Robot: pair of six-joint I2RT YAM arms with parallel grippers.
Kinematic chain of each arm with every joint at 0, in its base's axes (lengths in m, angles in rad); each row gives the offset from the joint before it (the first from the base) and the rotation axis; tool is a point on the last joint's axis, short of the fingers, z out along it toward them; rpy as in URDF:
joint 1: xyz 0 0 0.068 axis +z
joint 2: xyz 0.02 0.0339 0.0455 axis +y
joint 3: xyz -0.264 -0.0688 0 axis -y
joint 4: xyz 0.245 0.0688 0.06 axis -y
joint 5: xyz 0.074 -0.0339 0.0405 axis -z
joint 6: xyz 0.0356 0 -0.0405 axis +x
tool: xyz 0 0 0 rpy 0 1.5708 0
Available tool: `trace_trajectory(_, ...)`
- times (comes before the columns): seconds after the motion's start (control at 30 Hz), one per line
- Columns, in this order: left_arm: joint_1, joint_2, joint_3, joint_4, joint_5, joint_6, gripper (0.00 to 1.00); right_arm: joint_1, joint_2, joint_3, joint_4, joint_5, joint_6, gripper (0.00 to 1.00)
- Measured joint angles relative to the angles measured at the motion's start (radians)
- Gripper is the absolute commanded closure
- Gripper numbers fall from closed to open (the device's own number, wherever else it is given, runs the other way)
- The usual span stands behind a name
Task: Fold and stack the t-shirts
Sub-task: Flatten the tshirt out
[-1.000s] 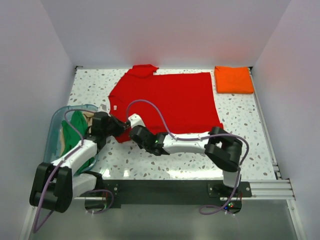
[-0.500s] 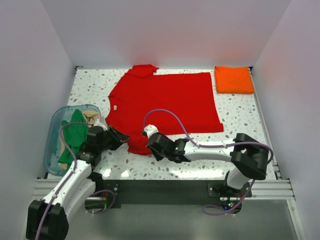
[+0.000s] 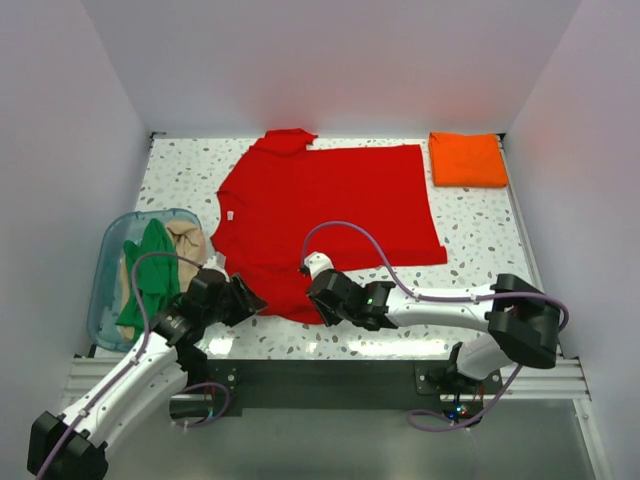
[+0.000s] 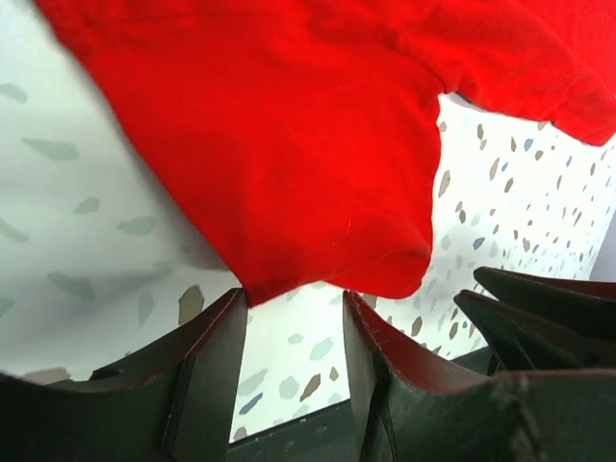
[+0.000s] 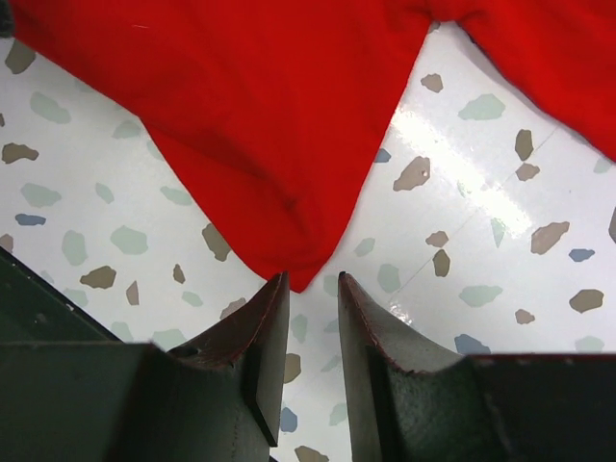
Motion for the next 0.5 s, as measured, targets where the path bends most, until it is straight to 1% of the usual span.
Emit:
trace_trajectory(0.17,-0.034,-0.013,0.034,-0.078,-0.079,-0.029,0.49,0.000,-0.013,0.000,-0.015,-0.008,0.002,0.67)
trace_trajectory(0.33,-0.039,0.036,0.080,-0.098,-0.115,-0.030,0.46,0.006,-0.039,0.000,0.023,-0.048,0.003,0.67)
trace_trajectory(0.43,-0.039,0.071,0.114,-0.100,-0.128,-0.023,0.45,0.035,-0.008,0.010,0.044,-0.058,0.000,0.67)
trace_trajectory(0.5,-0.039,0.089,0.135,-0.099,-0.136,-0.020,0.44,0.063,0.044,0.034,0.060,-0.058,-0.005,0.68)
